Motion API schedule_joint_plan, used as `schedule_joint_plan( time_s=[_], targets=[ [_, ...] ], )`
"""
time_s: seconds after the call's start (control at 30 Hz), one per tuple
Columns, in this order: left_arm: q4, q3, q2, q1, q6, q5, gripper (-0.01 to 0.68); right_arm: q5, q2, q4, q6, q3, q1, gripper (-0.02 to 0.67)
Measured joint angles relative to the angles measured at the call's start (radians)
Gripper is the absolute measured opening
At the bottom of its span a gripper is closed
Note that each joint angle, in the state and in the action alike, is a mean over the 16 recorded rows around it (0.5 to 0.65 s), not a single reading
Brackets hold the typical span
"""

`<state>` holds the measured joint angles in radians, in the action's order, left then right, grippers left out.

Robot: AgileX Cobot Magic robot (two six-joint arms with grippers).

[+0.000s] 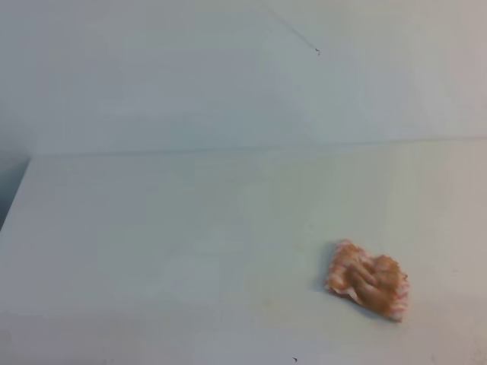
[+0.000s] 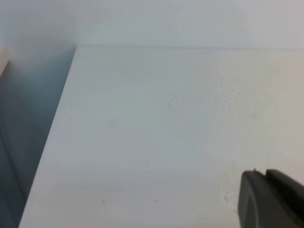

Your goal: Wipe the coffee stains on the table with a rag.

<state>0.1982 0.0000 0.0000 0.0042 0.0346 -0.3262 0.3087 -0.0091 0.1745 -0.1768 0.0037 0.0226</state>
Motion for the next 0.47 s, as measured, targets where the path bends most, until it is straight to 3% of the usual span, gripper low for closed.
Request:
schedule_joint_plan(
  time_s=[0.47],
  targets=[
    [0.0,0.0,0.0,0.0,0.0,0.0,-0.001,0.003,0.0,0.0,0.0,0.0,0.0,0.0]
  ],
)
